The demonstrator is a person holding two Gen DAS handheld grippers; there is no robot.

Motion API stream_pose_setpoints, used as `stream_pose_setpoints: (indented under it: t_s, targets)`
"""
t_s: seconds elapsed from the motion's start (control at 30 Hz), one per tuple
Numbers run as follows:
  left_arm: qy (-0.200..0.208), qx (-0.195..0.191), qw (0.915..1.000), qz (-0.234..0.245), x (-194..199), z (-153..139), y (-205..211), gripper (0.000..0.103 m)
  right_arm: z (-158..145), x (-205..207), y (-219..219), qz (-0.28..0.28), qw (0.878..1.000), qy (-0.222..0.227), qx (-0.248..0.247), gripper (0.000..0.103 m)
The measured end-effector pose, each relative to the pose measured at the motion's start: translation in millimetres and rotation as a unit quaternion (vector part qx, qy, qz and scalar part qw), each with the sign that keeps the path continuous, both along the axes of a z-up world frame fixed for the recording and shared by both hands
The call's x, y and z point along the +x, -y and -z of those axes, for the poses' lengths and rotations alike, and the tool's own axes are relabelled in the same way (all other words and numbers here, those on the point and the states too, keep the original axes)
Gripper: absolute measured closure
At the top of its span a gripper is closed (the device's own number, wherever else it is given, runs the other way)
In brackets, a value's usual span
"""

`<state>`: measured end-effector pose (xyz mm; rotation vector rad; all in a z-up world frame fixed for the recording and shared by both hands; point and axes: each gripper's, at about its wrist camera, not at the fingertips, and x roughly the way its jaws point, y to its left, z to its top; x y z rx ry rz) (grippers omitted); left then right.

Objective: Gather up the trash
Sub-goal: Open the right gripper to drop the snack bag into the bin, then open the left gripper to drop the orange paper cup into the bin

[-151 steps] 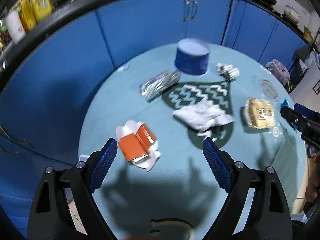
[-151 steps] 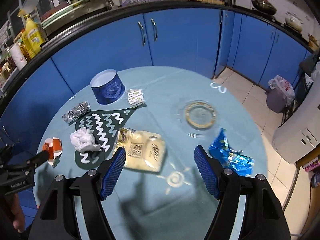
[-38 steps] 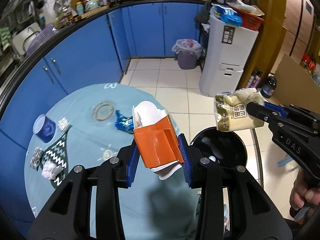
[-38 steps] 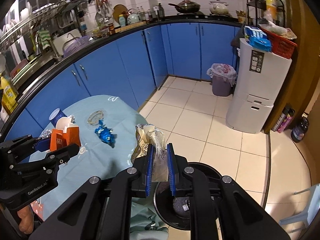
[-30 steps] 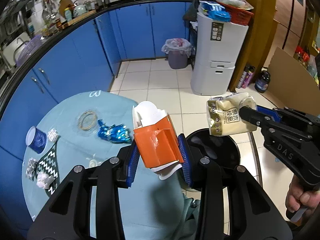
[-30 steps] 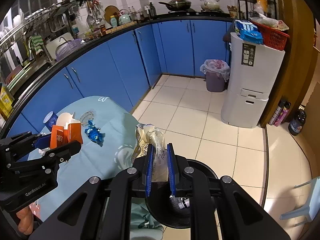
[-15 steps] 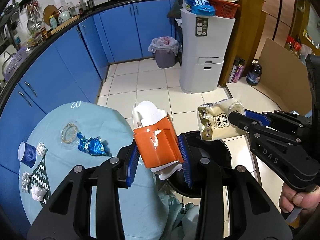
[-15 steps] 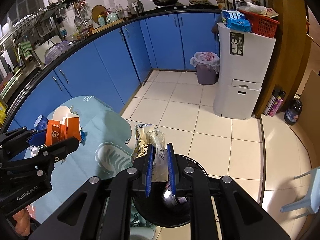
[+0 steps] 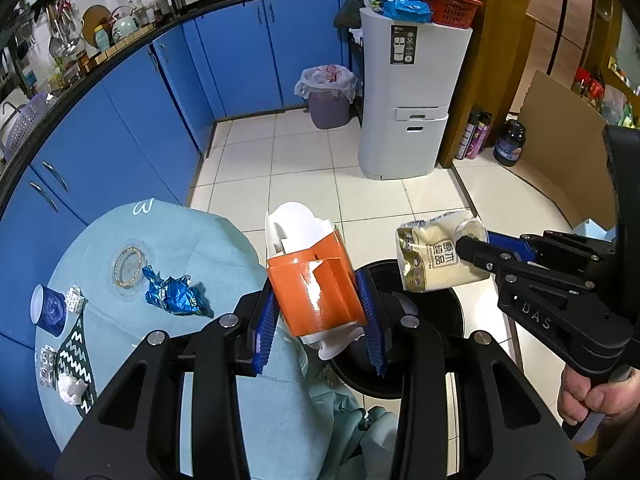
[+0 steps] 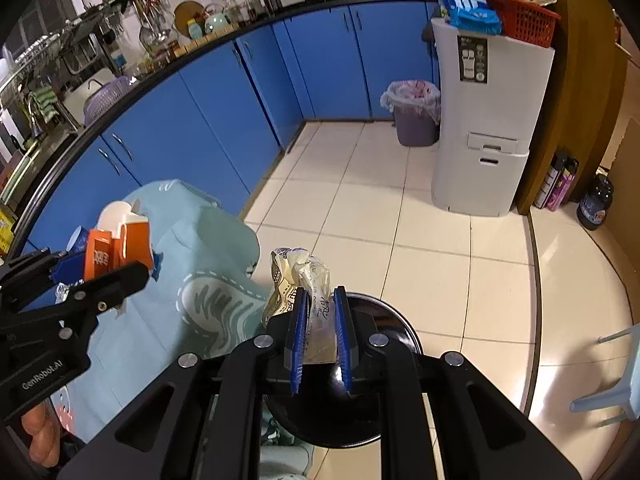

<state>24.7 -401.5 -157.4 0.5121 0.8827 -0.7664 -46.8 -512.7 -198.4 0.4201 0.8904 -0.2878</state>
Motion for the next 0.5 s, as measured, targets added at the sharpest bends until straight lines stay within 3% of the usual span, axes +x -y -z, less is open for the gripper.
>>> stream_pose_setpoints:
  t_s: [0.1, 0.13, 0.17, 0.2, 0.5]
  targets:
    - [0.000, 0.000, 1.0000, -0.002, 1.3, 0.0, 0.1, 0.064, 2.7, 0.3, 0.5, 0.004, 1.000, -0.008, -0.011, 0.081]
    - [0.000, 0.000, 1.0000, -0.002, 1.7, -0.2, 0.0, 0.064, 2.8, -0.4, 1.6, 0.007, 1.000, -0.008, -0.014, 0.065]
    - [0.000, 0.000, 1.0000, -0.003, 2.2, -0.1, -0.1, 0.064, 2.2, -1.4, 2.7, 0.011, 1.000, -0.006, -0.015, 0.032]
    - [0.000, 0.000, 1.0000, -0.003, 2.4, -0.2, -0.3, 0.064, 0.3, -3.8, 3.1, 0.019, 1.000, 0.001, -0.021, 0.021]
    - [-0.001, -0.001, 1.0000, 0.001, 0.4, -1.2, 0.3, 0.064, -4.3, -8.8, 9.9, 0.052, 0.998, -0.001, -0.048, 0.018]
